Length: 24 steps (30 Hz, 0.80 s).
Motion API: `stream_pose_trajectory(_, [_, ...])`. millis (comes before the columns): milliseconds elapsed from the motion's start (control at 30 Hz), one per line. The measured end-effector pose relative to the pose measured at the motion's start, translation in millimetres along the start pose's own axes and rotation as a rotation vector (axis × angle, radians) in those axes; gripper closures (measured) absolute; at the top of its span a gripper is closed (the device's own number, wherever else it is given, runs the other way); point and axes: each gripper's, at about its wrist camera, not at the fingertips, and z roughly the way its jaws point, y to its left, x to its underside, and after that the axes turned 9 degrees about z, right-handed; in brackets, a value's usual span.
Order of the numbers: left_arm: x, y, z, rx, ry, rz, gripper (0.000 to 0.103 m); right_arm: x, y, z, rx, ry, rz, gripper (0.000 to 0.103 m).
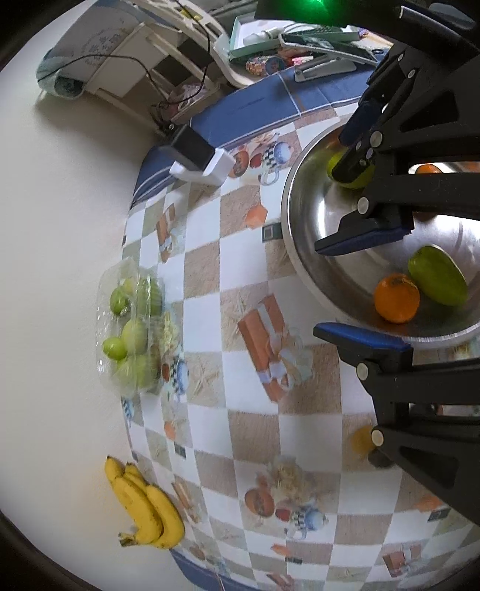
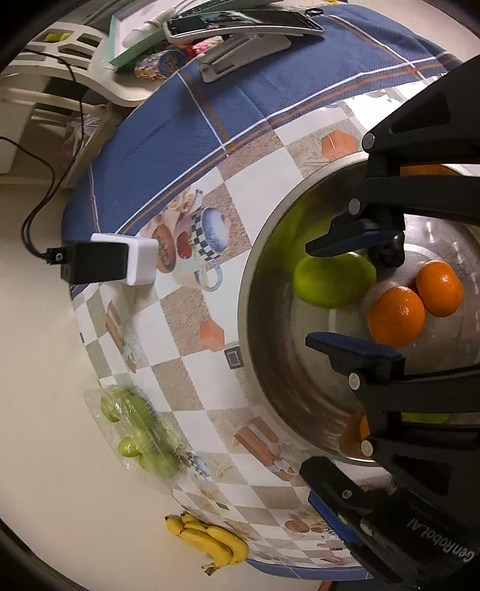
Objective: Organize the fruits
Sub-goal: 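Open left gripper to drop the orange in the bowl while right gripper drops the mango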
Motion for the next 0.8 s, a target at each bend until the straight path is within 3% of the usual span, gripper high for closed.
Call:
stream_pose_trajectory(100, [2.1,10.7,-2.4,-0.063,0.023,-0.019,0.059,0.6,3.0,-2.0,-0.006,-0.002,-0.012,0.057])
stream_pose_trajectory(167, [5.0,20.8,-1.7,-0.105,0.040,-0.039,0.052,1.4,4.8,-1.6,-0.007,0.001,-0.019,0.043])
stream_pose_trajectory(300, [12.1,42.1,3.5,-0.129,0.069,-0.101,0.036,3.2,7.8,2.1,-0.003,0.010,-0.027,0.036])
stream_pose_trajectory(400, [18.1,58.2,8.4,-0.154,0.102,-0.141,0.032,4.6,10.6,4.1,0.001,0.011,-0.037,0.026])
stream_pose_trajectory(600, [26.8,80.9,11.8,-0.215,0.120,-0.186,0.016,8.0,17.2,7.0,0.002,0.015,-0.066,0.023])
stream_pose_trajectory(700, [31.8,90.6,11.9,-0.233,0.119,-0.213,0.006,10.2,20.6,6.3,-0.007,0.007,-0.078,0.008])
stream_pose_trajectory(800, [34.2,95.4,9.2,-0.251,0.112,-0.220,0.000,12.1,23.4,4.5,-0.020,-0.008,-0.089,0.004])
